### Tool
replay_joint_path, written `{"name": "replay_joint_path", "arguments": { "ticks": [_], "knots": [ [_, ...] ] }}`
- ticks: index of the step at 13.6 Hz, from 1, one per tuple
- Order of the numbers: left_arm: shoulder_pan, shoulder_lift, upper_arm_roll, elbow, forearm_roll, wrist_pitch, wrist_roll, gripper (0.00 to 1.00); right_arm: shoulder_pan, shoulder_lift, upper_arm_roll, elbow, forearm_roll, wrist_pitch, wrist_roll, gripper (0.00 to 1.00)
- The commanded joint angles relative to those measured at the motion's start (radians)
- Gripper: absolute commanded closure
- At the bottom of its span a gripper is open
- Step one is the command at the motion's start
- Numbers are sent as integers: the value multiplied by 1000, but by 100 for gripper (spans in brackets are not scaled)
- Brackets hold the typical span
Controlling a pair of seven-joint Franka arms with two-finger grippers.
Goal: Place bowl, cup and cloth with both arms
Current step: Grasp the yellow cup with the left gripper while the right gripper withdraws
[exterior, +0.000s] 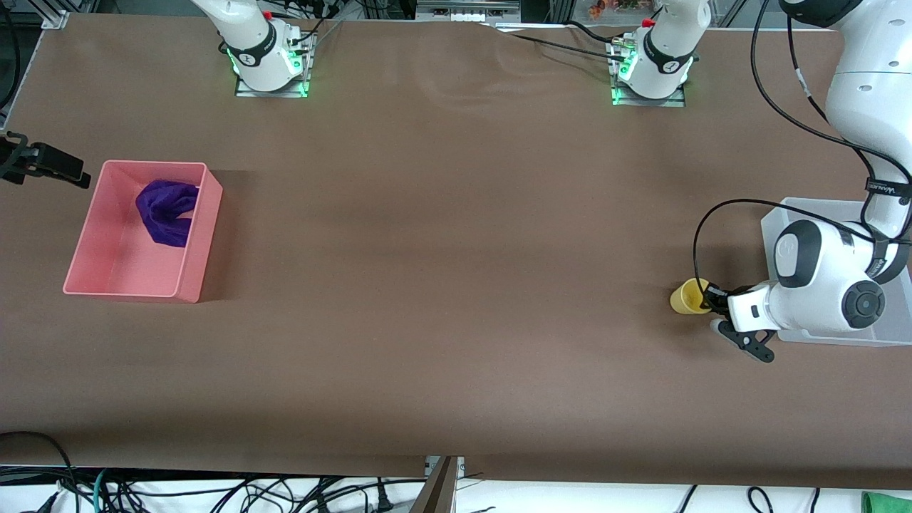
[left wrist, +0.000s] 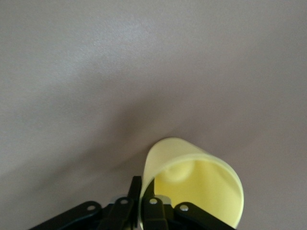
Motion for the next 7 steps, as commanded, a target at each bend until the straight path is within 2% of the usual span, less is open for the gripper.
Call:
{"name": "replay_joint_path", "arguments": {
  "ticks": [1,5,6,7],
  "knots": [
    [10,-81,-7,23,-15,-114,21,100,-7,-20,10,-13,21,-26,22,0],
    [24,-232,9,51,0,-292,156,100,1,-22,6,-7,15,-39,19,0],
    [47,-255,19,47,35,-303,246,100,5,-22,4,-7,15,-40,3,0],
    [59,-273,17,39,123,-305,355,100,16,-26,4,-7,9,-40,-12,0]
  ]
}}
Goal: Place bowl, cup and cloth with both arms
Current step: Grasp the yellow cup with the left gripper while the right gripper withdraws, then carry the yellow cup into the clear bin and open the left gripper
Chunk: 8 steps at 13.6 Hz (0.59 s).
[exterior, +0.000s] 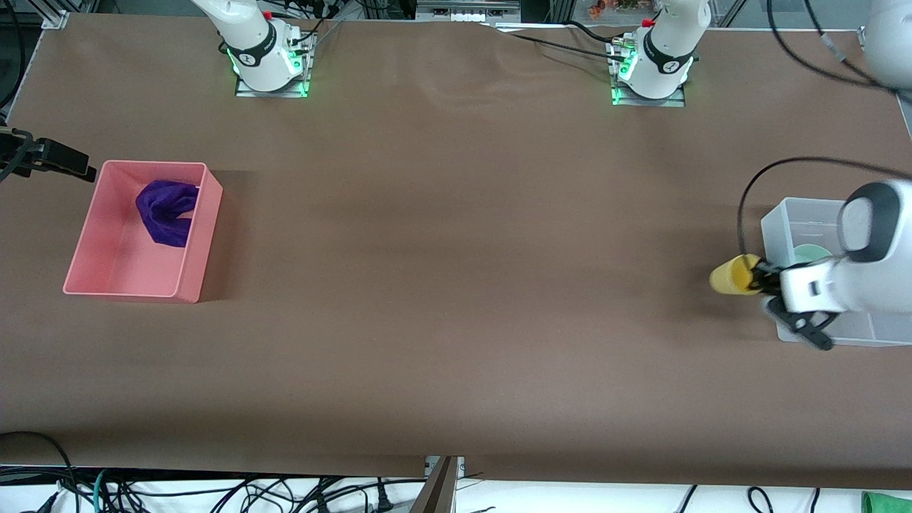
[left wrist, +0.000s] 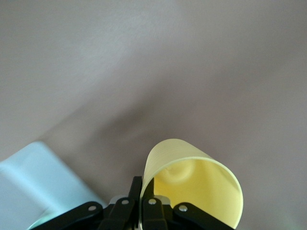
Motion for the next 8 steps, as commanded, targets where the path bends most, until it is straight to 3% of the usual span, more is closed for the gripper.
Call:
{"name": "replay_joint_path", "arguments": {
  "ticks": [1,4,7,8],
  "knots": [
    [69,-56,11,-29,130,-16,244,100,15,-22,3,-7,4,-15,-15,0],
    [191,-44,9,-73,151,81,385,100,14,-4,4,-3,6,-32,-15,0],
    [282,-12,8,-187,137,295,436,100,14,-2,4,-2,6,-24,-15,0],
    [290,-6,8,-198,137,306,436,95,14,-2,4,-1,6,-23,-13,0]
  ]
}}
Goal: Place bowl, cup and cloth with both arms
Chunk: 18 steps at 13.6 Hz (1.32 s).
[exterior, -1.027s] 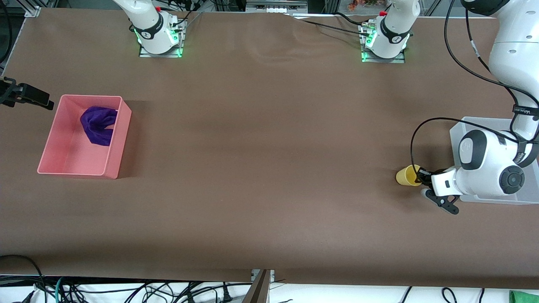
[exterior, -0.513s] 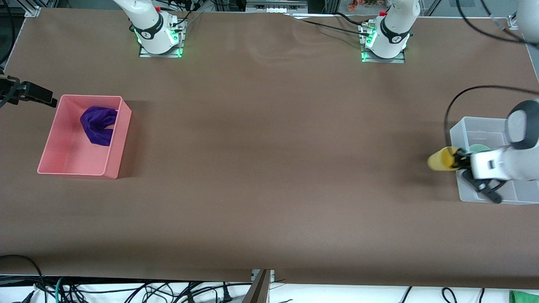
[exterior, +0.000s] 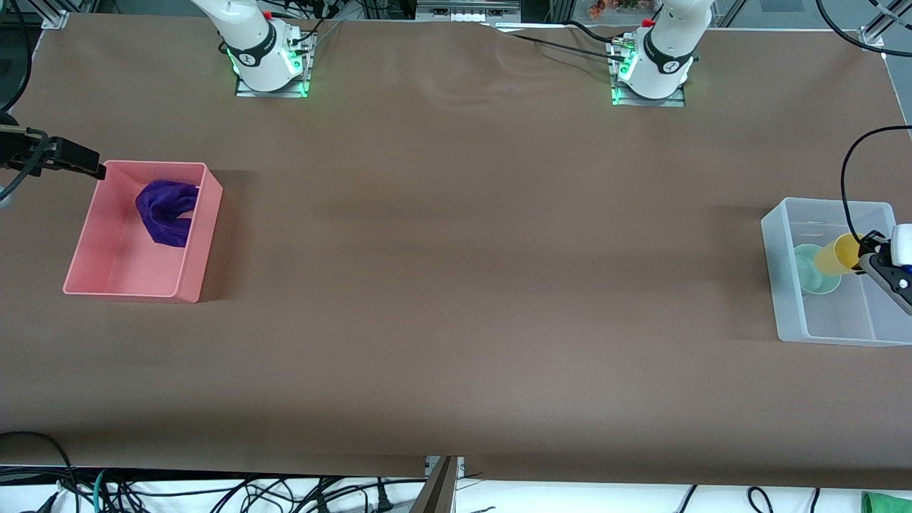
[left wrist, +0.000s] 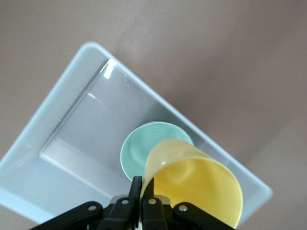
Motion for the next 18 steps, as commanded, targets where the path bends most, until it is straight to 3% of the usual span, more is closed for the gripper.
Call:
{"name": "replay_joint_path", "arguments": {
  "ticks": [1,2,4,9,13,18],
  "knots": [
    [25,3,-15,-59,7,50,19,25,-1,-5,1,0,6,-4,-11,0],
    [25,-1,-16,-64,7,36,28,0,-1,-5,1,1,6,-4,-11,0],
    [17,-20,-30,-44,5,-65,41,0,-1,-5,1,1,6,-4,-11,0],
    [14,-86,-179,32,5,-200,-54,0,-1,-1,1,3,6,-3,-11,0],
    [13,-87,-352,129,10,-337,-306,0,-1,-1,1,3,6,-3,-11,0],
    [7,-103,-532,131,16,-435,-740,0,-1,-1,-2,3,6,-3,-11,0]
  ]
}}
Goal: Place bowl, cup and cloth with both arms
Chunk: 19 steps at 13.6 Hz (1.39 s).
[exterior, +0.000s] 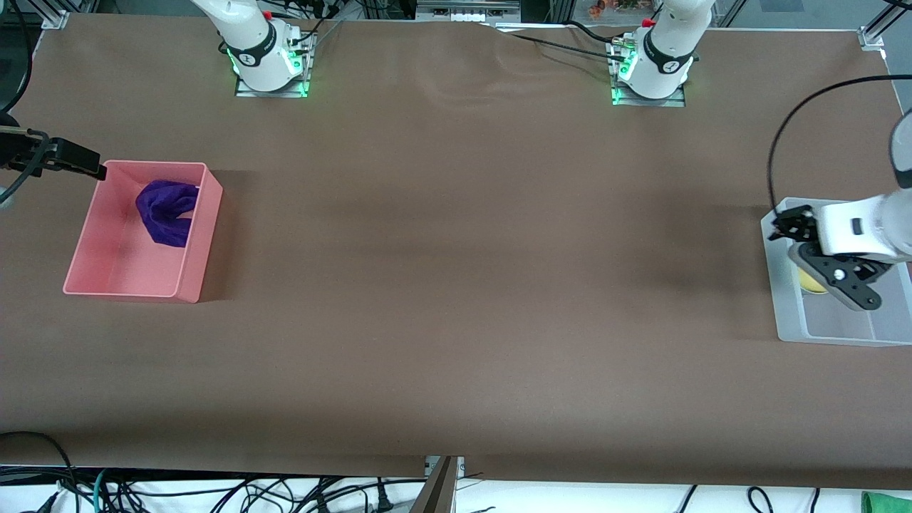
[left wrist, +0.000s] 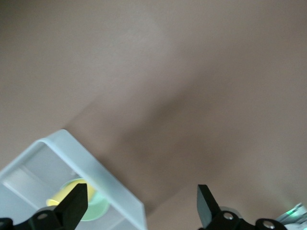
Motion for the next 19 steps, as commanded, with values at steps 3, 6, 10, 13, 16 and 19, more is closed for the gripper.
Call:
{"name": "replay_joint_path", "arguments": {
  "ticks": [3,6,10,13,16,19],
  "knots": [
    [-75,-94,-38,19,-3,-88,-217,0,-2,-2,-2,3,6,-2,-11,0],
    [-294,-254,242,-2,-182,-88,-258,0,-2,-2,-2,3,6,-2,-11,0],
    [-592,-369,626,-100,-325,34,-364,0,-2,-2,-2,3,6,0,-11,0],
    [-727,-445,793,-230,-401,83,-487,0,-2,-2,-2,3,6,-2,-11,0],
    [-769,-493,817,-306,-392,137,-501,0,-2,-2,-2,3,6,0,-11,0],
    [-767,-493,824,-306,-390,136,-501,0,-2,-2,-3,3,6,0,-11,0]
  ]
}}
